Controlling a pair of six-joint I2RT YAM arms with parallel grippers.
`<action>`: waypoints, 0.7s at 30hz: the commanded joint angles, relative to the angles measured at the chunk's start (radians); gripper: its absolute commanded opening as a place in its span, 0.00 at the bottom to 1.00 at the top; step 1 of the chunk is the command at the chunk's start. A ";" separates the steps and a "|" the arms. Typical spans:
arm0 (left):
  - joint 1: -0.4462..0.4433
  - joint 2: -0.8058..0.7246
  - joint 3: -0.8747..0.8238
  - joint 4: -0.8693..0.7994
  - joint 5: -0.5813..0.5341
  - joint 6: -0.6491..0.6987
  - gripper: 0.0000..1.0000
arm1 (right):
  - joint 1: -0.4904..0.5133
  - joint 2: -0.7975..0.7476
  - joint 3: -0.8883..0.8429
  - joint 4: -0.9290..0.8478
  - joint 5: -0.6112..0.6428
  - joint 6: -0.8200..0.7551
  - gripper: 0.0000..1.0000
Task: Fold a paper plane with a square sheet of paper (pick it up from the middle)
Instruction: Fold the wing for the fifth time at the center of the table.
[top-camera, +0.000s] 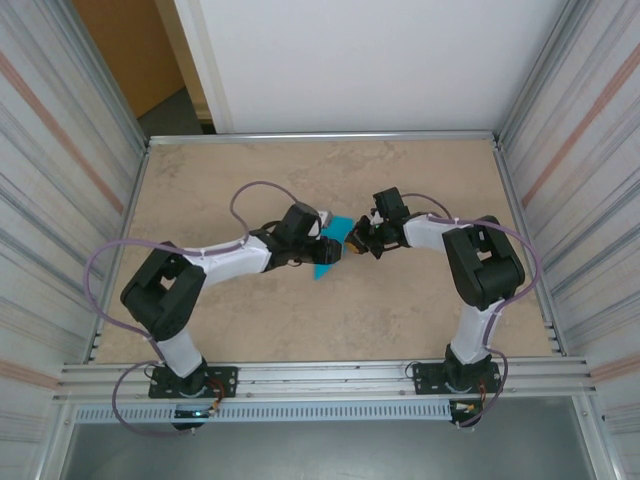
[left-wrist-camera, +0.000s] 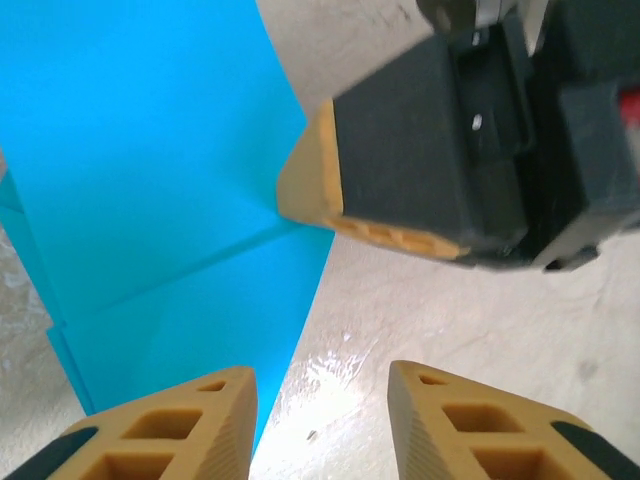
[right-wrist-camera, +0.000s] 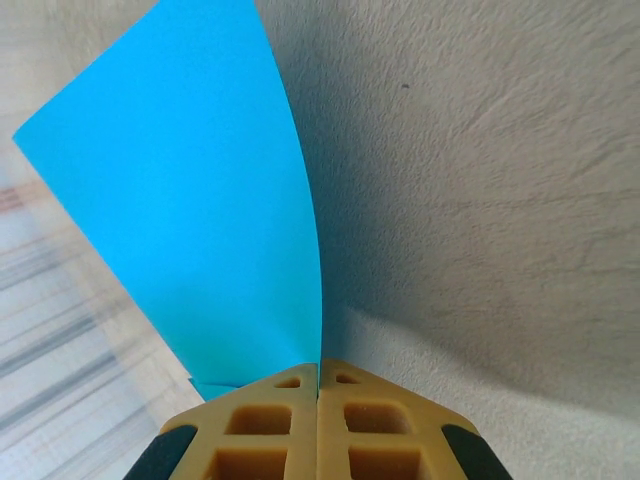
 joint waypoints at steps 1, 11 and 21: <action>-0.007 -0.008 -0.025 -0.046 -0.096 0.151 0.41 | 0.010 -0.039 0.007 -0.036 0.017 0.054 0.00; -0.083 0.049 -0.015 0.011 -0.250 0.354 0.49 | 0.011 -0.029 0.027 -0.050 -0.008 0.086 0.00; -0.134 0.104 -0.030 0.079 -0.398 0.487 0.52 | 0.001 -0.042 0.038 -0.065 -0.033 0.090 0.00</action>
